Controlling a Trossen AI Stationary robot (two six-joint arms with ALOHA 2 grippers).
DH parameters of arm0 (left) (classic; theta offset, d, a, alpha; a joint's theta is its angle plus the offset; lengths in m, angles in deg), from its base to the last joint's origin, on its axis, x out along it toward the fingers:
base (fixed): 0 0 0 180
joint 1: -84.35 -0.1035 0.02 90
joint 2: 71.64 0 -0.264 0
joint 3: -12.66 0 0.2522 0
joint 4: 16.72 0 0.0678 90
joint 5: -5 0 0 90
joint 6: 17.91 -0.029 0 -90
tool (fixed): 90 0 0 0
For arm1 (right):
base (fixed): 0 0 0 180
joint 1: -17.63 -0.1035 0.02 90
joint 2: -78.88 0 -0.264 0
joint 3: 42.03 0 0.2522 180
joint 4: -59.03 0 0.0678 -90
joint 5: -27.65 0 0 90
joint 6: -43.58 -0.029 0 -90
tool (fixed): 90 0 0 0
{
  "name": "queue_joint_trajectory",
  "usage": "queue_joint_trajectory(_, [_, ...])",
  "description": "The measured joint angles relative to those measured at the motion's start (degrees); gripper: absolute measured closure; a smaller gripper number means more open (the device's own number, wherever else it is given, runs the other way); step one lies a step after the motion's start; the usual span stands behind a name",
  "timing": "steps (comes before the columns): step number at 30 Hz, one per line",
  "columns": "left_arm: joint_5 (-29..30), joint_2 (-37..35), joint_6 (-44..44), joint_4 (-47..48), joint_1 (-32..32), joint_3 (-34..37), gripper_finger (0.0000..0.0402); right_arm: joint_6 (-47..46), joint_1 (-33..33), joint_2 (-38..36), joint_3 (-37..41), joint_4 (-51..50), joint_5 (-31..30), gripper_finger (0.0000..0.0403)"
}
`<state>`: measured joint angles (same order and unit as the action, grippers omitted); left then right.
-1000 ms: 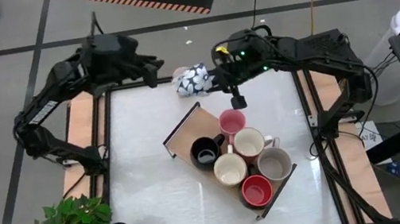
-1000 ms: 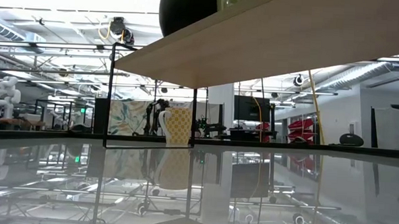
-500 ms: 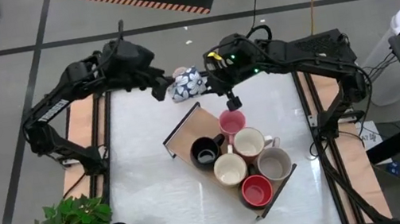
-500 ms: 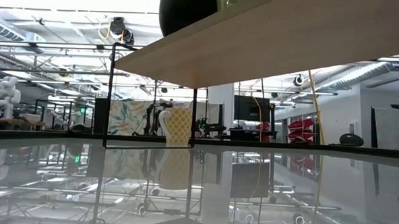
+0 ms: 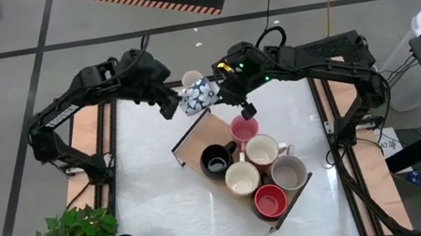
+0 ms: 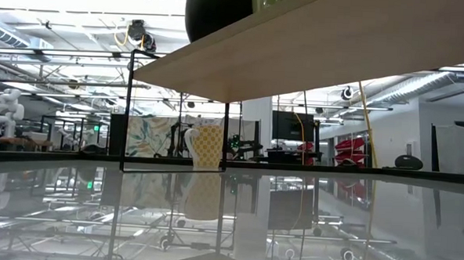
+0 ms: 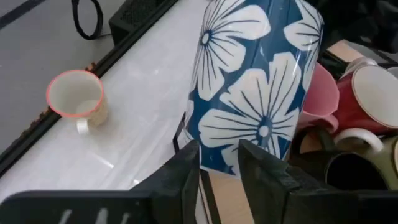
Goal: Place coffee mugs
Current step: Put the blue-white mug on the shelf
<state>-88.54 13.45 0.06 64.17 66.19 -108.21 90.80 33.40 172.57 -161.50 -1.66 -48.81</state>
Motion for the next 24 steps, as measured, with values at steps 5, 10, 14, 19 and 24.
queue_joint_trajectory(5, [0.5,0.1,0.5,-0.7,0.7,4.2,0.0291,2.1,0.0,0.0,0.1,0.3,0.2,0.0391])
queue_joint_trajectory(10, [0.2,0.0,1.9,-1.4,1.6,6.8,0.0291,2.1,-0.2,0.0,0.1,1.1,0.4,0.0383])
queue_joint_trajectory(14, [-0.4,0.2,1.6,-2.1,2.2,7.5,0.0291,2.0,-0.4,0.0,0.1,1.6,0.2,0.0371])
queue_joint_trajectory(19, [-1.0,0.2,1.7,-5.2,2.5,9.2,0.0291,1.6,-0.5,0.0,0.1,1.1,3.0,0.0372])
queue_joint_trajectory(24, [-1.2,0.1,3.1,-7.6,3.6,11.0,0.0291,0.1,-0.5,0.0,0.0,-0.1,4.7,0.0390])
